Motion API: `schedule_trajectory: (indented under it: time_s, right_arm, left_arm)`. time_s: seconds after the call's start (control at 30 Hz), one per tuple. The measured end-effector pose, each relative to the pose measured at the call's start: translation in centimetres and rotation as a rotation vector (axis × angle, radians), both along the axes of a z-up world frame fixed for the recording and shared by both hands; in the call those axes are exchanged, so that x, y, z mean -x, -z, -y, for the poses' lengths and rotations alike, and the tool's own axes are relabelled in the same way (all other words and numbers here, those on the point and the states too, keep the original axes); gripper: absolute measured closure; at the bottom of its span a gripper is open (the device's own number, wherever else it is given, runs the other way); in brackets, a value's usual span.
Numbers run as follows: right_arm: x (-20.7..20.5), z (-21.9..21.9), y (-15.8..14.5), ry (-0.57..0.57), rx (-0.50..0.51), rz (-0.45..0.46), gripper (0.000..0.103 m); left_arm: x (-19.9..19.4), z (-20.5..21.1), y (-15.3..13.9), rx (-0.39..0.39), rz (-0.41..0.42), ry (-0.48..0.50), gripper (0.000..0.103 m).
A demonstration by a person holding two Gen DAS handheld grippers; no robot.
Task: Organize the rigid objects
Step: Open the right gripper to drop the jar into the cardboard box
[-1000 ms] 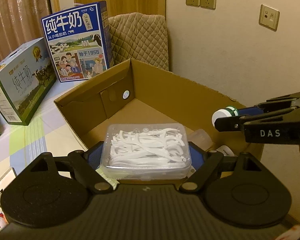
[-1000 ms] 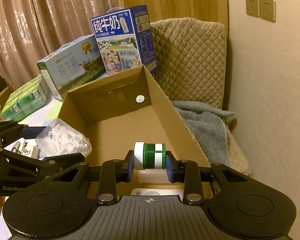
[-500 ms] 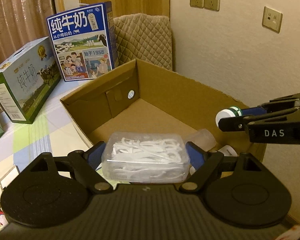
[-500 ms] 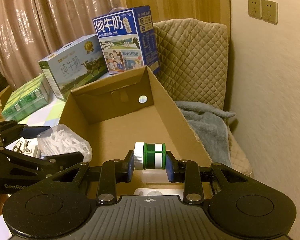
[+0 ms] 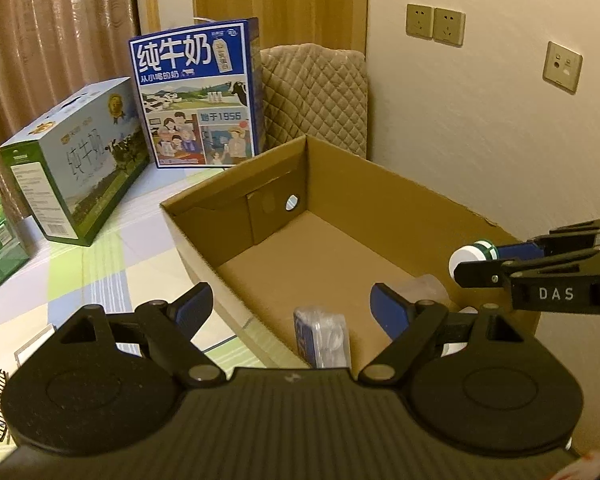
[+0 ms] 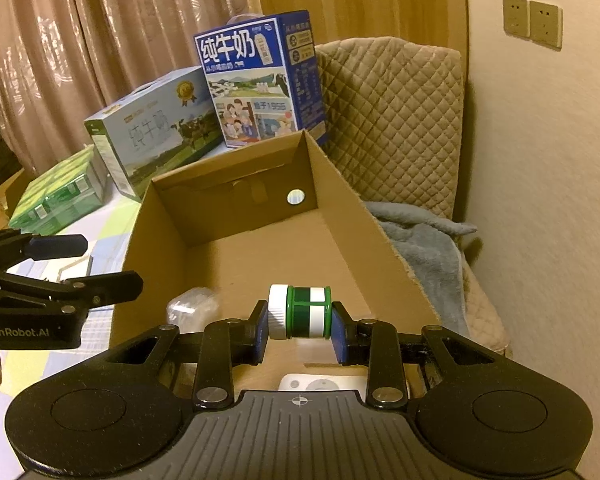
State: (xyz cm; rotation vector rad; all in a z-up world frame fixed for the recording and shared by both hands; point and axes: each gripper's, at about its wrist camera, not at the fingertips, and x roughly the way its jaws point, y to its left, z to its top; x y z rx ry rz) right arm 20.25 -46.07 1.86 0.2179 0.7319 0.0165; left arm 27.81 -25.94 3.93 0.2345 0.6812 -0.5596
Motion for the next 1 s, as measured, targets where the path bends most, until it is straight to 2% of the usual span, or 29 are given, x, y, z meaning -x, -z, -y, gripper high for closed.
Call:
schedule_trajectory:
  time_s: [0.67,1.0]
  right_arm:
    - [-1.4,-2.3,0.9,-0.035,-0.014,-0.03,0.074]
    - [-1.9,-2.9,0.7,-0.045,-0.03,0.017,0.073]
  left_arm:
    - [0.1,-3.3,-0.9,0.034,0.007,-0.052,0.02]
    - [0.0,-5.1,-0.7,0.039,-0.001,-0.082,0.02]
